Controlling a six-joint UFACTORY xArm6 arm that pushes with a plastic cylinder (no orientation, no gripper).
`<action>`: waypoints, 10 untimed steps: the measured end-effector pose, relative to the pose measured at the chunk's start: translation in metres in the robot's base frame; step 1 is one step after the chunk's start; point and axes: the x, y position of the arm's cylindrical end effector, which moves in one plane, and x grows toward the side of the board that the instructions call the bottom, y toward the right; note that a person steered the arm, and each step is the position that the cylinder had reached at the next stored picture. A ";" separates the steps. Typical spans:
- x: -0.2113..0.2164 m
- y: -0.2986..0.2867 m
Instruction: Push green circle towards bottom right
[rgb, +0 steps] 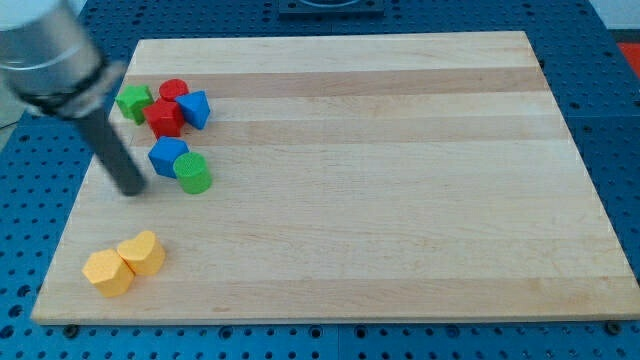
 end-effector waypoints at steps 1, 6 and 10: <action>-0.004 0.105; -0.043 0.092; -0.079 0.157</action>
